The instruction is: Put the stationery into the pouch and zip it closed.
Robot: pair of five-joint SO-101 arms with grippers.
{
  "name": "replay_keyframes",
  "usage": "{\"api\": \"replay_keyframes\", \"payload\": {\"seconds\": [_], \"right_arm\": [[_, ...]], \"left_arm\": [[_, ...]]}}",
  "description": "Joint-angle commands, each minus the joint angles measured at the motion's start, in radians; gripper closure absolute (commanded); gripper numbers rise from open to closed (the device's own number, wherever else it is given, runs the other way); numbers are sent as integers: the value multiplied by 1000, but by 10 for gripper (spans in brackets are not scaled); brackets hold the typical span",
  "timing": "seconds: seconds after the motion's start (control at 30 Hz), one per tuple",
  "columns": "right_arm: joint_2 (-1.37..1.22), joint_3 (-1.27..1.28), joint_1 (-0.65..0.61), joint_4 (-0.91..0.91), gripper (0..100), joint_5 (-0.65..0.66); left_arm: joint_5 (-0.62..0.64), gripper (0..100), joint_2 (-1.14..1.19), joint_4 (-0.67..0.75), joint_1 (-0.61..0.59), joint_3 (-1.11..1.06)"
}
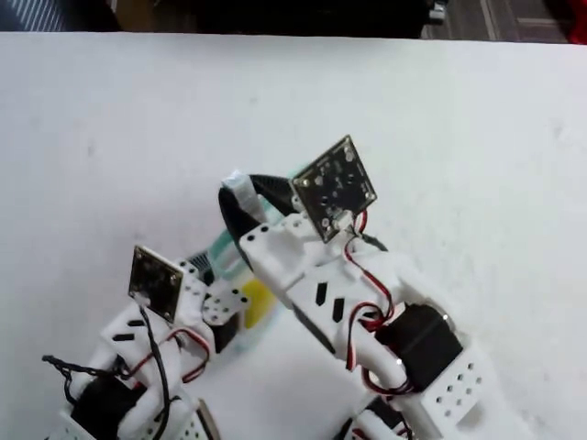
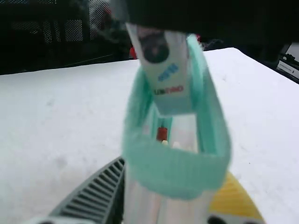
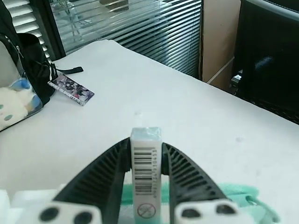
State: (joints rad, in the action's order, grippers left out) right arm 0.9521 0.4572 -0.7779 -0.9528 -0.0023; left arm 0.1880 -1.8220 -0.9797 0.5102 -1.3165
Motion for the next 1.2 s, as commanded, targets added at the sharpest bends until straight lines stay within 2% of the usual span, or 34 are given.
{"api": "replay_keyframes", "payload": {"seconds": [0.0,0.2,0.4,0.73,0.9,1.17], "right_arm": [[12,-3,-27,18,981,15],[12,-9,-24,-18,981,20],[13,-11,-24,-96,981,247],[179,-3,-24,-137,974,255],[174,-3,-24,-194,800,250],[124,-20,-22,-177,800,249]], "left_arm": [[9,774,2,3,-5,35],[9,774,2,3,-7,35],[9,774,2,3,-7,35],[9,774,2,3,-7,35],[9,774,2,3,-7,35],[9,775,2,3,-7,35]]}}
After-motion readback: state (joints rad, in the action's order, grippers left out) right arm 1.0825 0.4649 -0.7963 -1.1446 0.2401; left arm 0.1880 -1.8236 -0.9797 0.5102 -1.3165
